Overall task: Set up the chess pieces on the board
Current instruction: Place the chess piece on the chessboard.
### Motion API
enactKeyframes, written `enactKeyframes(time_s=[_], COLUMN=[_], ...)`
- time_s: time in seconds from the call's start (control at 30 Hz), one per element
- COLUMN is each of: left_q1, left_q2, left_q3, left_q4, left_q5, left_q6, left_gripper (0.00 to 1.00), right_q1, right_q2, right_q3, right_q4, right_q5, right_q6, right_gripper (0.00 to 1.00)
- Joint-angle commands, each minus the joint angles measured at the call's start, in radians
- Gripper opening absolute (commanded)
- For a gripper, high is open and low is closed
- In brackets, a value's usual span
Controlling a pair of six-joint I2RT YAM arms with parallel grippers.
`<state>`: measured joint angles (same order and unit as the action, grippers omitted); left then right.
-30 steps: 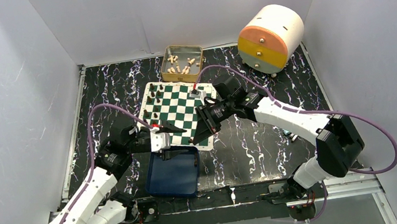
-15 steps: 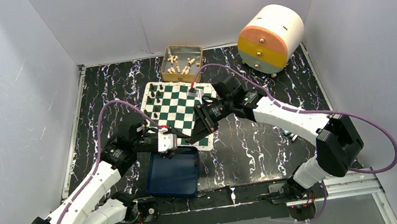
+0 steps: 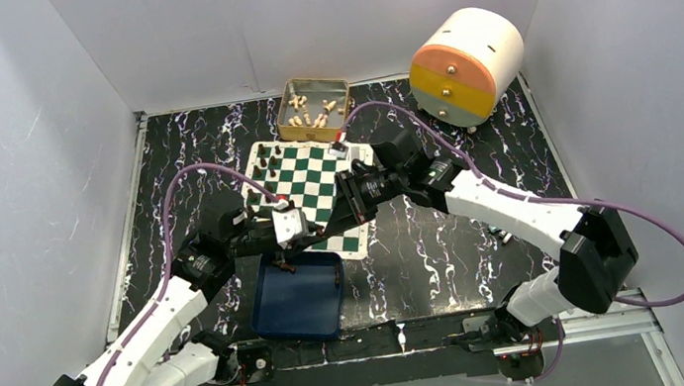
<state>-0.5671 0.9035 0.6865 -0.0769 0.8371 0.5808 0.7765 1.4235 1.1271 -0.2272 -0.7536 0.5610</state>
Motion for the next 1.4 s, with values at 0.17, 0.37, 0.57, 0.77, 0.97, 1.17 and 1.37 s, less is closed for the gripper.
enactKeyframes(time_s=[0.17,0.37,0.57,0.77,0.97,1.17,1.37], left_q1=[-0.017,-0.017,-0.017,-0.017,-0.017,-0.017,-0.017], left_q2=[-0.003,0.008,0.027,0.028,0.016,0.020,0.012], left_q3=[0.006,-0.042,-0.051,-0.040,-0.064,-0.067,-0.067], left_q4=[0.216,0.417,0.451,0.394,0.433,0.431,0.391], left_q5=[-0.138,-0.252,-0.289,-0.335,-0.372,-0.355,-0.383], left_q6=[-0.466,-0.753,-0.840,-0.817,-0.846,-0.845,-0.825], left_gripper=[0.00,0.00,0.00,0.00,0.00,0.00,0.00], right_q1=[-0.010,-0.009,-0.006,0.001,0.006,0.008,0.008], right_q2=[-0.134,-0.136,-0.122,-0.120,-0.106,-0.120,-0.139], right_q3=[-0.107,-0.096,-0.079,-0.089,-0.094,-0.116,-0.130], right_q4=[0.296,0.327,0.326,0.353,0.401,0.428,0.438], right_q5=[0.372,0.431,0.448,0.444,0.407,0.420,0.457], right_q6=[0.130,0.119,0.119,0.138,0.196,0.215,0.227], right_gripper=[0.23,0.23,0.22,0.22,0.30,0.25,0.22])
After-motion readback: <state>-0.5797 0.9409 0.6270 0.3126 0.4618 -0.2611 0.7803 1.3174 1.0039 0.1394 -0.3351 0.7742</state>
